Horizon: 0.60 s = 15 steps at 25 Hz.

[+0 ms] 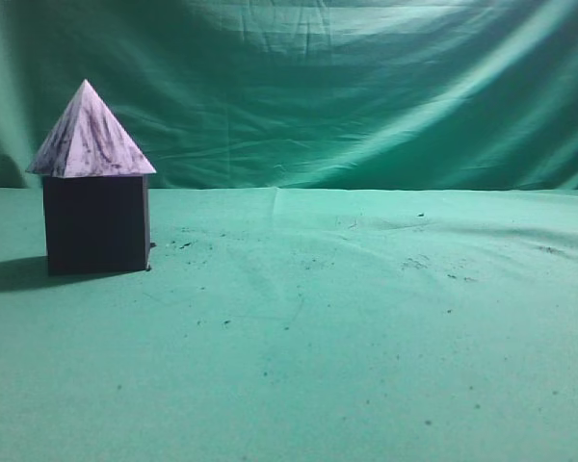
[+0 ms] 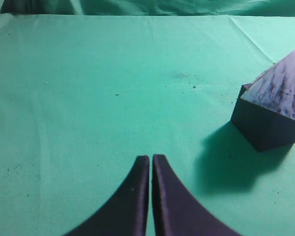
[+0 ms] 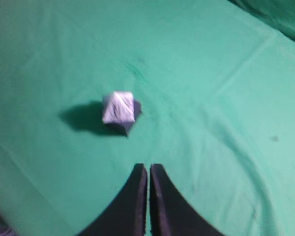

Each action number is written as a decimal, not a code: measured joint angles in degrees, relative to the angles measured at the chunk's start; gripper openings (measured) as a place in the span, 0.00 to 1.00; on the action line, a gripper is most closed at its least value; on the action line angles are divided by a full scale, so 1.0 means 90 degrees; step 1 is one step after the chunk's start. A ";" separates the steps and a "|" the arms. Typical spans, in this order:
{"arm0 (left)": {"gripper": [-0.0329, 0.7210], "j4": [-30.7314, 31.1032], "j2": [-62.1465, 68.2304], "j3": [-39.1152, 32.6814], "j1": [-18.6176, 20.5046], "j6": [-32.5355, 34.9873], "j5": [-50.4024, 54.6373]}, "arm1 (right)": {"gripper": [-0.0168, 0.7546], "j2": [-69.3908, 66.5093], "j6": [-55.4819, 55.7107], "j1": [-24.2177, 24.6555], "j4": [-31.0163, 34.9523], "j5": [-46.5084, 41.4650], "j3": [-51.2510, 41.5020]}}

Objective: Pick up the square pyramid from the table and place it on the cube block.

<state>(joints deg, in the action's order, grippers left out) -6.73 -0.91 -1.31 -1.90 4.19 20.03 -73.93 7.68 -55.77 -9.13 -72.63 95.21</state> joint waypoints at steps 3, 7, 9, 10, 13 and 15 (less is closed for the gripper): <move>0.04 0.0000 0.0000 0.0000 0.0000 0.0000 0.0000 | 0.02 0.1162 0.0102 0.0000 -0.0072 0.0324 -0.1286; 0.04 0.0000 0.0000 0.0000 0.0000 0.0000 0.0000 | 0.02 0.2607 0.0114 0.0000 -0.0012 0.1108 -0.2735; 0.04 0.0000 0.0000 0.0000 0.0000 0.0000 0.0000 | 0.02 0.3171 0.0123 0.0000 0.0017 0.1224 -0.3206; 0.04 0.0000 0.0000 0.0000 0.0000 0.0000 0.0000 | 0.02 0.3445 0.0123 0.0000 0.0056 0.1209 -0.3395; 0.04 0.0000 0.0000 0.0000 0.0000 0.0000 0.0000 | 0.02 0.4044 0.0123 0.0000 0.0159 0.0913 -0.3759; 0.04 0.0000 0.0000 0.0000 0.0000 0.0000 0.0000 | 0.02 0.4313 0.0123 0.0000 0.0130 0.0694 -0.3862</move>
<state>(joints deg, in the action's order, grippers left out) -6.73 -0.91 -1.31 -1.90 4.19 20.03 -35.12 8.79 -55.77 -7.96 -66.38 60.44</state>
